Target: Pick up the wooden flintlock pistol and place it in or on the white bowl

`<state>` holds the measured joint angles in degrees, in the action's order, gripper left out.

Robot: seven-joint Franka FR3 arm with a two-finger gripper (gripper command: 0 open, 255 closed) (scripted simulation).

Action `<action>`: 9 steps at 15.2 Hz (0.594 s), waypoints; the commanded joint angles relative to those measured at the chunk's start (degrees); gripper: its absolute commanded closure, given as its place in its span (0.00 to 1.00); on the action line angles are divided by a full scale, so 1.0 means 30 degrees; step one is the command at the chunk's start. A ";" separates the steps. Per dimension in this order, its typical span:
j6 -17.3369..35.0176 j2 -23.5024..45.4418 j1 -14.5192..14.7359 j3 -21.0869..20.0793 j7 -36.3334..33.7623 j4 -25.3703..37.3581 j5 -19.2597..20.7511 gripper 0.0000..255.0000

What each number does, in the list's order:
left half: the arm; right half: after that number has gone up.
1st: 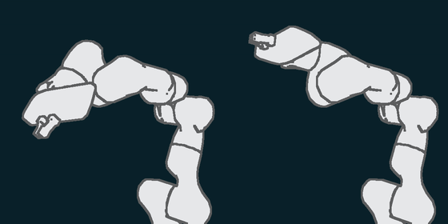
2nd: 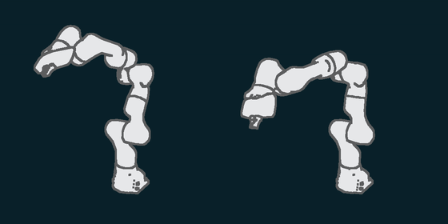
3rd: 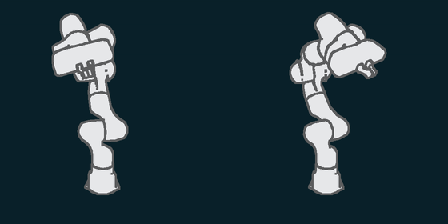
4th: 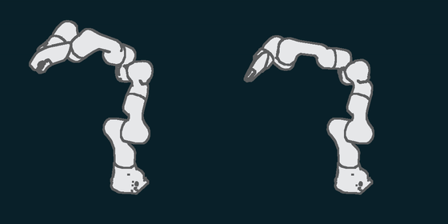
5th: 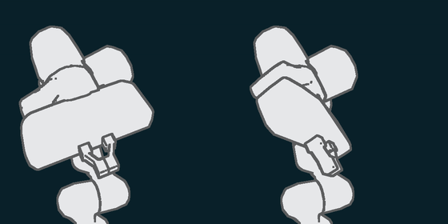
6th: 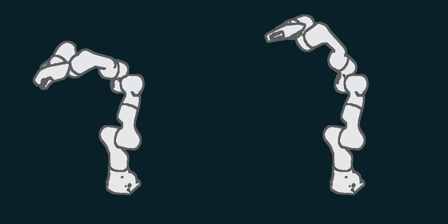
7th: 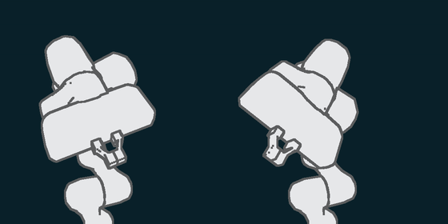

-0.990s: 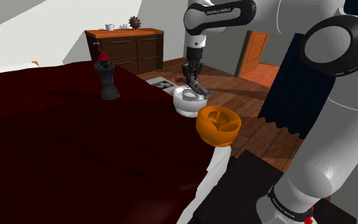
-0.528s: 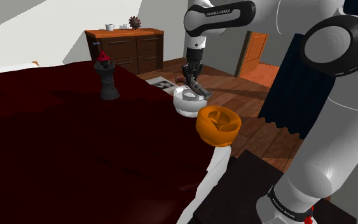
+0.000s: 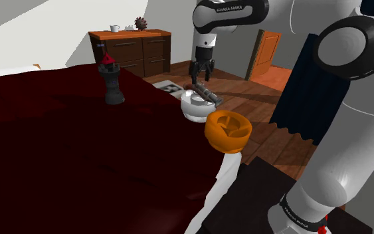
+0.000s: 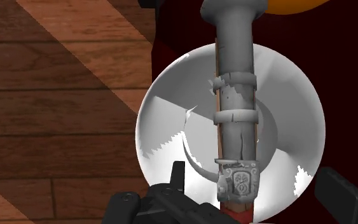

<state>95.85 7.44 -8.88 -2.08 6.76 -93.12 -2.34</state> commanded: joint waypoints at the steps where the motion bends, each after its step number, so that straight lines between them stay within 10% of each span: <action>1: -0.1298 0.0299 0.0000 0.0001 -0.0056 0.1587 0.0015 0.00; 9: -0.1849 0.0433 -0.0008 0.0006 -0.0064 0.2271 0.0021 0.00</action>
<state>90.33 8.72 -8.91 -2.06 6.57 -86.35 -2.27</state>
